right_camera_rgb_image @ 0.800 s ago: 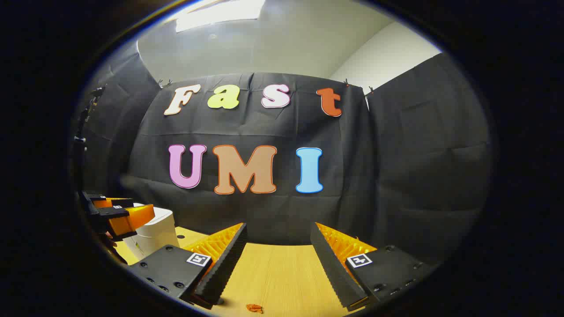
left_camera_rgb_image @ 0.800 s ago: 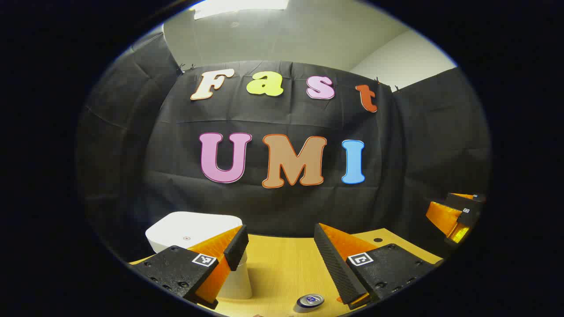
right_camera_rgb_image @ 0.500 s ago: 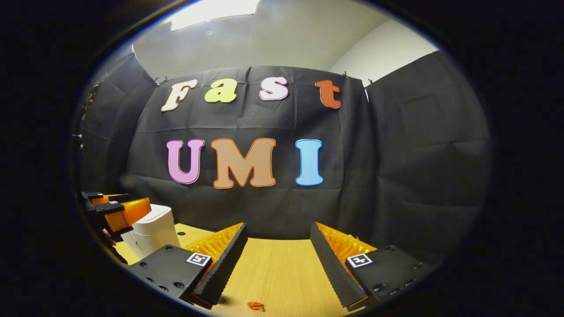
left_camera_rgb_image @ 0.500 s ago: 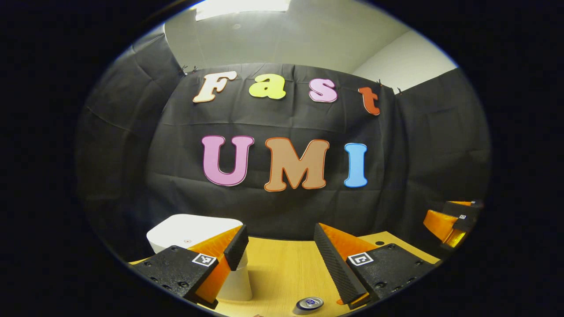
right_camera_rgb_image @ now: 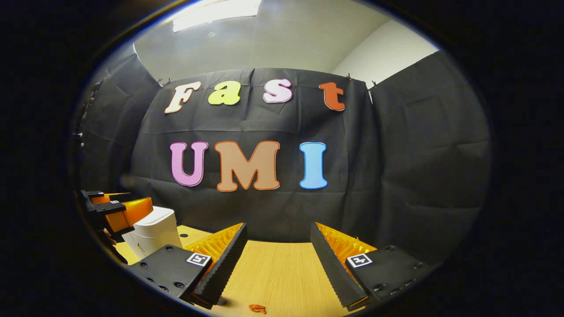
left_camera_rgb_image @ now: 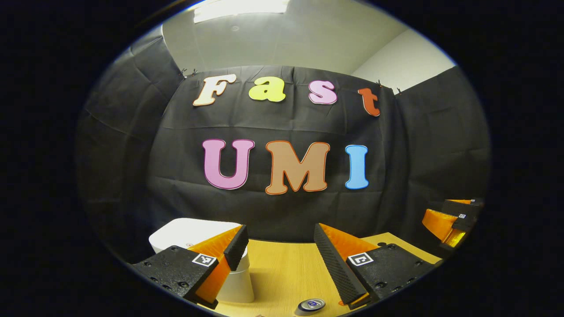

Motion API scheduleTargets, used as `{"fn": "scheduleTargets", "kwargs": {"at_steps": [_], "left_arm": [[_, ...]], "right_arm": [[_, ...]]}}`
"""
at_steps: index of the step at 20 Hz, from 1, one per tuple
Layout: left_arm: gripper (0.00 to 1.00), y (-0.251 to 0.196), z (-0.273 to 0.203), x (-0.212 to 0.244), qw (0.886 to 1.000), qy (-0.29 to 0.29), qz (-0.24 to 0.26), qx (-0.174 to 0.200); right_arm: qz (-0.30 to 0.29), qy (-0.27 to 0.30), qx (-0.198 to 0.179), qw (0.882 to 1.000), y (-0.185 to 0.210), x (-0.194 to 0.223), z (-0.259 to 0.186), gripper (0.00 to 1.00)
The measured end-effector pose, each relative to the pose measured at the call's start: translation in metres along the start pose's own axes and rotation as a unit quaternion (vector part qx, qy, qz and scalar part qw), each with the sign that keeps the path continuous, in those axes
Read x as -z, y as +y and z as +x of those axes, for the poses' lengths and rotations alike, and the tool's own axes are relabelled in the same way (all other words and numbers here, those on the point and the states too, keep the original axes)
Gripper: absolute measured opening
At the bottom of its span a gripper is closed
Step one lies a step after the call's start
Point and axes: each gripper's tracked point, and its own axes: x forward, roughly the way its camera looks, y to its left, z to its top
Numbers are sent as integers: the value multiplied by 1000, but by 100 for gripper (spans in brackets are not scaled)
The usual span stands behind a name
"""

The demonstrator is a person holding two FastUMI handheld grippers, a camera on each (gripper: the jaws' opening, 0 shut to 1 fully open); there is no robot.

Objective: Press the lid of the desktop garbage bin to open it, pick up the crumpled paper on the desktop and throw it into the bin, then pick up the pop can on the desktop and drop it into the bin, and finally close the garbage bin lid.

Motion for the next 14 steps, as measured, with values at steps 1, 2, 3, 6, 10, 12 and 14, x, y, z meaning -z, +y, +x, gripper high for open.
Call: {"fn": "scheduleTargets", "kwargs": {"at_steps": [1, 2, 3, 6, 10, 12, 14], "left_arm": [[92, -1, -1, 0, 1000, 1, 1, 2], [92, -2, 0, 0, 1000, 1, 1, 3], [92, -3, 0, -1, 1000, 1, 1, 5], [92, -6, -1, 0, 1000, 1, 2, 9], [92, -7, -1, -1, 1000, 0, 4, 11], [92, -7, -2, -1, 1000, 0, 3, 12], [92, -7, -3, -1, 1000, 0, 2, 12]], "right_arm": [[1, 1, 1, 1000, 0, 0, 0, 100], [1, 1, 1, 1000, -1, 0, 0, 100], [1, 1, 2, 1000, -2, 0, 0, 100], [0, -1, 2, 1000, -1, 0, -1, 100], [0, -3, 2, 1000, -1, -3, -2, 100], [0, -3, 2, 1000, -1, -2, -3, 100], [1, -3, -1, 1000, 0, -2, -4, 100]]}}
